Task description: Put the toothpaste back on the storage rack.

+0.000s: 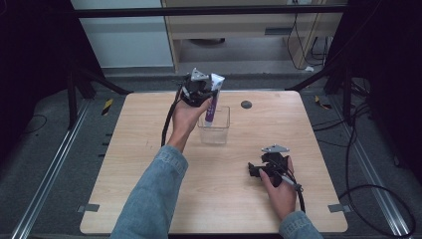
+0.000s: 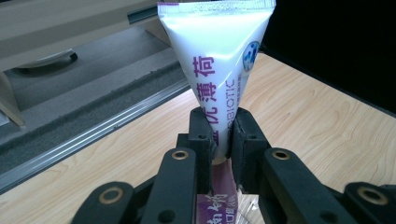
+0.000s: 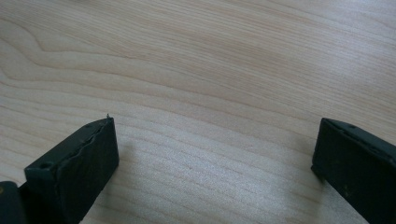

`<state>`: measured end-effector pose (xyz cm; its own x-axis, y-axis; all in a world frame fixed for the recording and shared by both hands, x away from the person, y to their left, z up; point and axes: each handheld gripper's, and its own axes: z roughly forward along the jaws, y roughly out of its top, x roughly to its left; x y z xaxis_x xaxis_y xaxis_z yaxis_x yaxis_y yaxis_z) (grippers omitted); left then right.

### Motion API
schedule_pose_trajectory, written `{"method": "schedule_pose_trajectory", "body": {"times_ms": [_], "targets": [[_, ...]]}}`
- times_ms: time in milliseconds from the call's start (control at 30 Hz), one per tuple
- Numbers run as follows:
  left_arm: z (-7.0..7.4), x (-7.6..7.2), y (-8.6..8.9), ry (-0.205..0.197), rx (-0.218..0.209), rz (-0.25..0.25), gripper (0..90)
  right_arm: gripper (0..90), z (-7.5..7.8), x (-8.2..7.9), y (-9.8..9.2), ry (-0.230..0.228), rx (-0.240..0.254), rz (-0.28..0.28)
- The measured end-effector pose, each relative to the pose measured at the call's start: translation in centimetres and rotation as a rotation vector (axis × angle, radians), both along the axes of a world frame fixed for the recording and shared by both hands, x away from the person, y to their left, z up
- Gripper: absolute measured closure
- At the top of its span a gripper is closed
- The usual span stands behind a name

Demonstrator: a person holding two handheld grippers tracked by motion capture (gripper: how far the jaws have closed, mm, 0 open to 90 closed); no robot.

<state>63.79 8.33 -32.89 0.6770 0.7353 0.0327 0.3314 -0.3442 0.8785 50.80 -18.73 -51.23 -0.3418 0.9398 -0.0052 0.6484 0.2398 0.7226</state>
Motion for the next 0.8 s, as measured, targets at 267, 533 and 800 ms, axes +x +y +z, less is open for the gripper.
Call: {"method": "schedule_pose_trajectory", "body": {"times_ms": [267, 533, 800], "targets": [[-1.2, 0.1, 0.0, 0.007, 0.023, -0.007, 79.6, 0.6, 0.0, 0.0, 0.0, -0.003, 0.002, 0.0], [-2.2, 0.3, 0.1, 0.021, 0.014, 0.0, 79.6, 0.6, 0.0, 0.0, 0.0, -0.004, -0.001, 0.002], [-2.8, 0.3, -0.1, 0.025, 0.016, 0.001, 79.6, 0.6, 0.0, 0.0, 0.0, -0.003, 0.003, 0.0]]}}
